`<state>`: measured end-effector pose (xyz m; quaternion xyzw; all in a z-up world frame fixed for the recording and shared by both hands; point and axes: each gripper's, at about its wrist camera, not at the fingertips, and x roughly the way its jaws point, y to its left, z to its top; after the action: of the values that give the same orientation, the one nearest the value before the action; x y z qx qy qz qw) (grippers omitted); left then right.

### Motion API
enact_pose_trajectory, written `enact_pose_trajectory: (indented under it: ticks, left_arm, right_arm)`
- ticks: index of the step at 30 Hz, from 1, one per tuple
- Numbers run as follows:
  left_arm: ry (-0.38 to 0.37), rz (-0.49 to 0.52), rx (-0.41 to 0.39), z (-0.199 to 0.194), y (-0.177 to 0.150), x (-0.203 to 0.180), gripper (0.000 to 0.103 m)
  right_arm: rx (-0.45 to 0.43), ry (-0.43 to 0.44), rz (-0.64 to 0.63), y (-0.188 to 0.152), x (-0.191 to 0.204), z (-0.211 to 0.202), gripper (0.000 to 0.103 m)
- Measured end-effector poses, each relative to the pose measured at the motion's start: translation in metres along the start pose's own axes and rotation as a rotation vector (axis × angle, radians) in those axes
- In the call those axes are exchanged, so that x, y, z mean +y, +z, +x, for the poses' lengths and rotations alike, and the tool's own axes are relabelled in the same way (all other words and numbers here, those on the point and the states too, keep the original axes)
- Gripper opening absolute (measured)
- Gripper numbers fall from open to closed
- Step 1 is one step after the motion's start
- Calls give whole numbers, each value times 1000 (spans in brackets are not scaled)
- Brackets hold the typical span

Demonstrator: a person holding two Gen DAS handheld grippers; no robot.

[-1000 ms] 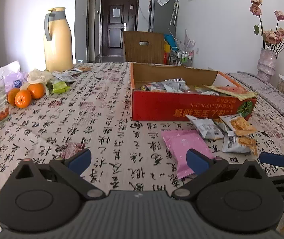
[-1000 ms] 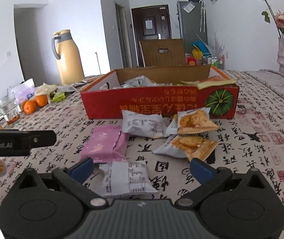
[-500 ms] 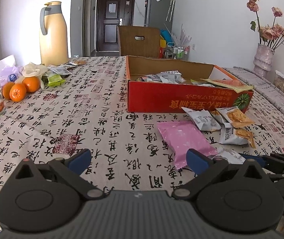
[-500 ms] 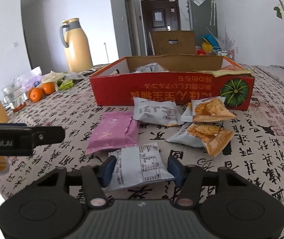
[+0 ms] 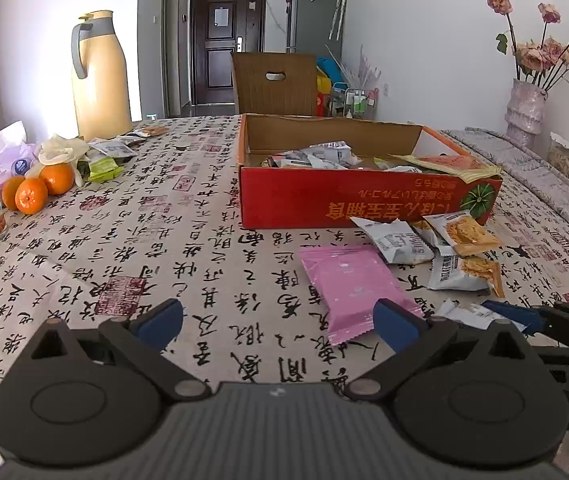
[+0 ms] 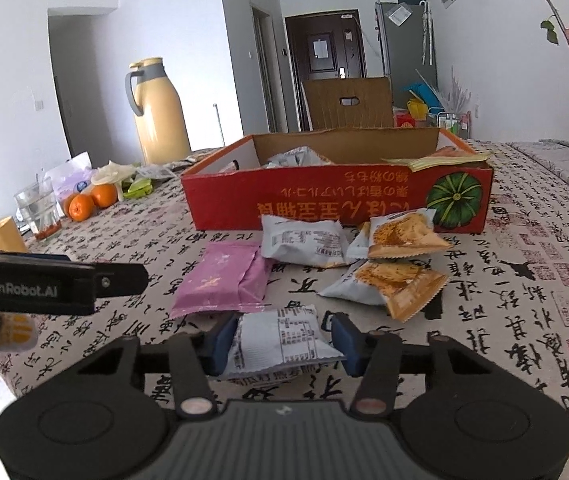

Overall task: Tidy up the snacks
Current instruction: 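Grasp a white packet with the right gripper while the left gripper grasps the pink packet, then carry the white and pink packets over the box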

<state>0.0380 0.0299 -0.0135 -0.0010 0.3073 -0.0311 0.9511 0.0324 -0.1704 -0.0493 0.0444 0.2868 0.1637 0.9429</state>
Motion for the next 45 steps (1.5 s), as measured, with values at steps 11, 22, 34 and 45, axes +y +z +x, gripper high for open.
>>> enact_pose_trajectory:
  ticks: [11, 22, 34, 45]
  left_arm:
    - [0, 5, 26, 14, 7, -20, 103]
    - [-1, 13, 85, 44, 16, -49, 103]
    - [52, -21, 161, 78, 23, -62, 103]
    - [73, -40, 181, 87, 23, -64, 74]
  right_arm:
    - [-96, -38, 34, 9, -31, -21, 51]
    - [-158, -118, 99, 16, -77, -28, 51]
    - [-167, -152, 131, 19, -103, -24, 51]
    - [-162, -150, 133, 17, -103, -22, 51]
